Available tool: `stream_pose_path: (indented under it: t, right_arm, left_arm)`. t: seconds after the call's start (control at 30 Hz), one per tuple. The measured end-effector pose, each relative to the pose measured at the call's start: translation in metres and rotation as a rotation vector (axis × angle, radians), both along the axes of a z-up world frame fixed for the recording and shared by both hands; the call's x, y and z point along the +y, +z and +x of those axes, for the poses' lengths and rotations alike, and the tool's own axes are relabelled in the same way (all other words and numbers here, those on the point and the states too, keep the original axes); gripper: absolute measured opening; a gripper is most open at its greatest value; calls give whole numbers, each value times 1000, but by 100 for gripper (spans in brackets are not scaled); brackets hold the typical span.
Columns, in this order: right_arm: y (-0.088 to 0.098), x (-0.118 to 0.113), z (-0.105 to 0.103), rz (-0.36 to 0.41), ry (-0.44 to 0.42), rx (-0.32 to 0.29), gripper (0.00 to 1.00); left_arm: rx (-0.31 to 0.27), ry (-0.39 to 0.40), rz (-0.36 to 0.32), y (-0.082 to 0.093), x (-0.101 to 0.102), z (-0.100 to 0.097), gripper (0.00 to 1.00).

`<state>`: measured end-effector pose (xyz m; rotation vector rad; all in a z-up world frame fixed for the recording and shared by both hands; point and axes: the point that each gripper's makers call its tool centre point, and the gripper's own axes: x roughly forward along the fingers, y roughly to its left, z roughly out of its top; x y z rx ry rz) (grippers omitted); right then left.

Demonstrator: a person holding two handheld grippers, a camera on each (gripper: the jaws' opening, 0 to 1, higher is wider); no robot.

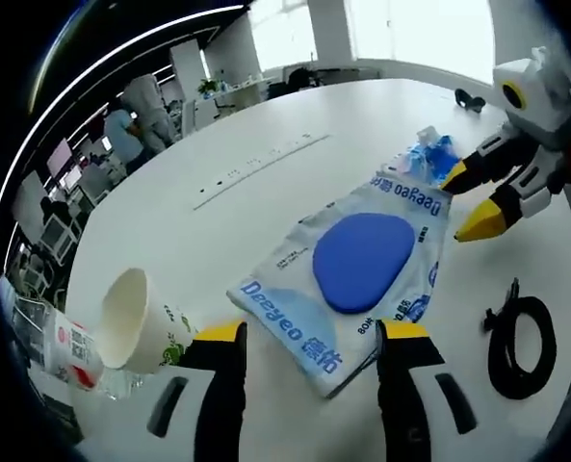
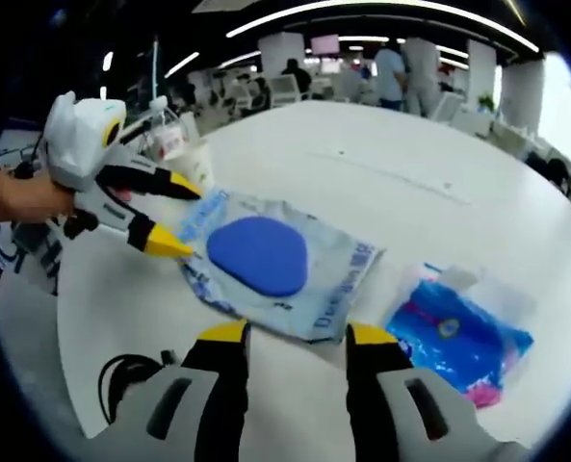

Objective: Arrange the tabletop items into an orderly group along one side of the table until the central work area is clear of visible clutter.

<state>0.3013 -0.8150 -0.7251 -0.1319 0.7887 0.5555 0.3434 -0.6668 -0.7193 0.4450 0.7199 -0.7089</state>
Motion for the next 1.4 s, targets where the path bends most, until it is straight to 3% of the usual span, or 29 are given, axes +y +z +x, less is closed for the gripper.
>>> stream_pose_path:
  t: [0.17,0.43,0.67,1.4]
  right_arm:
    - [-4,2,0,-27,21,1,41]
    - [-6,0,3,-45,12,8,41]
    - [-9,-1,8,-58,15,8,39]
    - [-15,-4,34,-115,-50,-8,31]
  left_arm:
    - [11,-31,21,-9,-2,-10,63]
    - [25,-21,66,-22,1,-6,60]
    - [12,-21,82,-17,2,1,52]
    - [16,13,81,-18,1,22,48]
